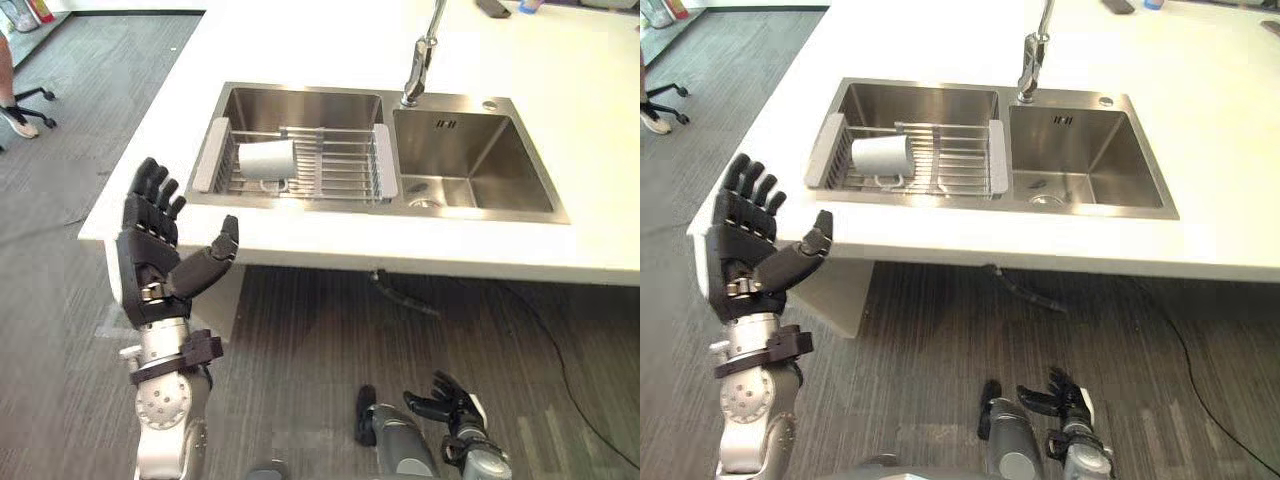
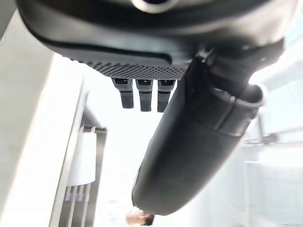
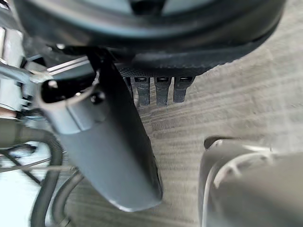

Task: Walk over to the sink, pick up the cup, carry it to the dishwasher, place the cup inside the dishwasher, then close the dishwasher door

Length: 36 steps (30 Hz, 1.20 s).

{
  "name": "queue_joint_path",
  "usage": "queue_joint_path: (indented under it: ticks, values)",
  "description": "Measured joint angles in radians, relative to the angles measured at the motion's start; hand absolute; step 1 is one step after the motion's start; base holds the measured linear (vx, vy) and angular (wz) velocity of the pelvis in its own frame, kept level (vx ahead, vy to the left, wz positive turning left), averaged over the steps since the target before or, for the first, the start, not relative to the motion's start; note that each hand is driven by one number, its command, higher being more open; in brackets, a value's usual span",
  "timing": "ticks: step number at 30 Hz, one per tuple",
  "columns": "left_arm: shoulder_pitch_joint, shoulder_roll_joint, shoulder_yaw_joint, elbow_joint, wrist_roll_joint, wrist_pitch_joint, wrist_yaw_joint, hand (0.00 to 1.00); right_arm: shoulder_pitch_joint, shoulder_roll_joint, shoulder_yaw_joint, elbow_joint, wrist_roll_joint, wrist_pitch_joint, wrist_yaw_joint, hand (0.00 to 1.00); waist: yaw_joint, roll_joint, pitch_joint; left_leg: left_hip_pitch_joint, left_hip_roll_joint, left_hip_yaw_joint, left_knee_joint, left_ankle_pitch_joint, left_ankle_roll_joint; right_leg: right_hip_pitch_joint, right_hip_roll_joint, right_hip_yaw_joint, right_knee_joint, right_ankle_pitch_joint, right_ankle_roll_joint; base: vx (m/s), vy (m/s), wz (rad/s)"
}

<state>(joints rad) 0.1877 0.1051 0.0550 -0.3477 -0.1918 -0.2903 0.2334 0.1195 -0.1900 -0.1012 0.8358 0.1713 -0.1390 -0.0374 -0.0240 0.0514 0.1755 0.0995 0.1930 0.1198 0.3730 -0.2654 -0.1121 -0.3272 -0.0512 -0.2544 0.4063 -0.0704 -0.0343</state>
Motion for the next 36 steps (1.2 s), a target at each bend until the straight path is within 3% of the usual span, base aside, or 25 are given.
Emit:
queue_joint_path:
  ticks: [2,3,5,7,9,10,12,13,15,20,27,36]
  values:
    - [-0.024,0.002,-0.016,0.007,0.041,0.022,-0.006,0.9,0.013,-0.007,0.001,-0.006,0.002,-0.001,0.005,0.9,-0.012,0.004,0.005,-0.119,0.052,-0.035,0.317,0.083,0.01,0.125,0.033,-0.025,-0.085,-0.012,-0.013,0.47,-0.231,0.28]
    - [-0.031,0.018,-0.025,0.007,0.077,0.022,-0.018,0.9,0.031,-0.007,0.001,-0.03,0.002,-0.003,0.005,0.9,-0.001,0.003,0.006,-0.188,0.079,-0.032,0.491,0.071,0.008,0.209,0.052,-0.02,-0.151,-0.013,-0.014,0.39,-0.148,-0.02]
    - [-0.043,0.063,-0.03,0.007,0.14,0.022,-0.023,0.9,0.048,-0.021,0.0,-0.049,0.002,-0.024,0.005,0.9,0.003,0.0,0.005,-0.276,0.076,-0.018,0.571,0.026,0.019,0.295,0.053,-0.016,-0.219,-0.013,-0.014,0.35,-0.104,-0.13]
    - [-0.07,0.136,-0.013,0.01,0.196,0.022,-0.027,0.9,0.04,-0.032,0.0,-0.045,0.003,-0.031,0.015,0.9,0.022,-0.003,0.004,-0.347,0.061,0.013,0.406,-0.005,0.041,0.345,0.038,0.008,-0.273,-0.01,-0.008,0.28,-0.015,-0.27]
    - [-0.097,0.158,-0.002,0.033,0.241,0.022,-0.028,0.9,0.045,-0.035,-0.001,-0.031,0.004,-0.031,0.024,0.9,0.022,-0.008,0.007,-0.35,0.021,0.005,0.162,0.019,0.032,0.369,0.017,0.01,-0.288,-0.011,0.004,0.26,0.101,-0.11]
    - [-0.117,0.163,0.0,0.055,0.265,0.024,-0.029,0.9,0.051,-0.038,-0.001,-0.021,0.004,-0.03,0.03,0.9,0.021,0.0,0.002,-0.344,-0.007,-0.009,0.014,0.113,0.034,0.377,0.011,0.013,-0.288,-0.016,0.018,0.22,0.137,-0.11]
    - [-0.134,0.173,0.006,0.076,0.301,0.025,-0.029,0.9,0.067,-0.042,0.0,-0.019,0.004,-0.03,0.037,0.9,0.02,0.03,-0.016,-0.332,-0.015,-0.034,-0.094,0.277,0.034,0.386,0.028,0.034,-0.289,-0.045,0.064,0.19,0.173,-0.15]
    - [-0.153,0.204,0.008,0.1,0.331,0.03,-0.03,0.9,0.07,-0.018,0.0,-0.013,0.004,-0.028,0.037,0.9,0.005,0.007,-0.01,-0.308,-0.032,-0.034,-0.127,0.268,0.036,0.391,0.007,0.035,-0.285,-0.051,0.072,0.18,0.198,-0.1]
    - [-0.156,0.264,0.01,0.124,0.384,0.06,-0.042,0.9,0.091,0.013,0.0,-0.015,0.004,-0.029,0.046,0.9,0.007,-0.042,-0.019,-0.268,-0.071,0.006,-0.195,0.28,0.052,0.384,-0.03,0.064,-0.284,-0.064,0.093,0.14,0.171,-0.15]
    - [-0.156,0.358,0.009,0.169,0.509,0.076,-0.077,0.9,0.114,0.021,0.0,-0.015,0.002,-0.029,0.07,0.9,-0.015,-0.053,-0.03,-0.177,-0.133,0.044,-0.338,0.324,0.083,0.398,-0.083,0.104,-0.303,-0.063,0.101,0.09,0.108,-0.11]
    - [-0.161,0.442,0.008,0.236,0.557,0.071,-0.11,0.9,0.109,0.02,0.0,-0.02,0.001,-0.028,0.075,0.9,-0.019,-0.05,-0.034,-0.121,-0.133,0.078,-0.455,0.382,0.073,0.39,-0.069,0.136,-0.326,-0.051,0.121,0.0,-0.001,-0.14]
    - [-0.167,0.504,-0.033,0.302,0.625,0.065,-0.154,0.9,0.124,0.019,0.008,-0.02,-0.018,-0.027,0.082,0.9,-0.019,-0.041,-0.057,-0.12,-0.126,0.085,-0.461,0.386,0.07,0.385,-0.062,0.145,-0.336,-0.049,0.121,-0.01,-0.006,-0.03]
